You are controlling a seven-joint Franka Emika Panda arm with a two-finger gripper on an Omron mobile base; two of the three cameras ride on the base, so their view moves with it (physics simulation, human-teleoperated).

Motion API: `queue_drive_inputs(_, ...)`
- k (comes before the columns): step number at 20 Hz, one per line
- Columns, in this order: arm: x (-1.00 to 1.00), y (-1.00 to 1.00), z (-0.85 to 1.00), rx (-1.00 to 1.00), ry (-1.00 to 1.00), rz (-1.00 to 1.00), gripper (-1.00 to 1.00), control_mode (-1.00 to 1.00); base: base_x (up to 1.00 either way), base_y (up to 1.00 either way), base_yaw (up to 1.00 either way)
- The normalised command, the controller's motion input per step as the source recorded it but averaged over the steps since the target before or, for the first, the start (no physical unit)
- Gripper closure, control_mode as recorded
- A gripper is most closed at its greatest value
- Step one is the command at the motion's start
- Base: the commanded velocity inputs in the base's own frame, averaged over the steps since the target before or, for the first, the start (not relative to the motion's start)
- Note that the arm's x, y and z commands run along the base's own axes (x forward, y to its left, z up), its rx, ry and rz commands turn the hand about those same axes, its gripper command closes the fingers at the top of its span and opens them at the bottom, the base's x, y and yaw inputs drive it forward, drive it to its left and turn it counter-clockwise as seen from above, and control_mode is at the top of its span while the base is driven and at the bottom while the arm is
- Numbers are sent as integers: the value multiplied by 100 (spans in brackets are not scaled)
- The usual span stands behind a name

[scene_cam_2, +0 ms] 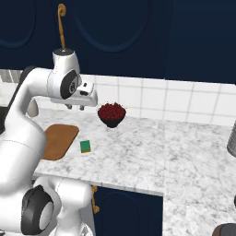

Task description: Pick up the sponge from the counter and clean the cutting board by briefly scrubbing or pressing down on the cutting board. Once finished, release the sponge.

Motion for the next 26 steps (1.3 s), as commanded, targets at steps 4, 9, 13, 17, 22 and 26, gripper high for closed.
queue_drive_inputs(4,-31,0,0,0,-1,0,-100,-100,0,0,0)
queue_drive_inputs(9,-88,13,-13,-2,-1,4,-100,-100,0,0,0)
queue_drive_inputs(13,-61,19,-45,-4,0,7,-100,-100,0,0,0)
queue_drive_inputs(17,-7,21,-53,-7,0,12,-100,-100,0,0,0)
queue_drive_inputs(22,11,0,-57,-1,2,16,-100,-100,0,0,0)
queue_drive_inputs(26,22,2,-45,0,16,17,-100,-100,0,0,0)
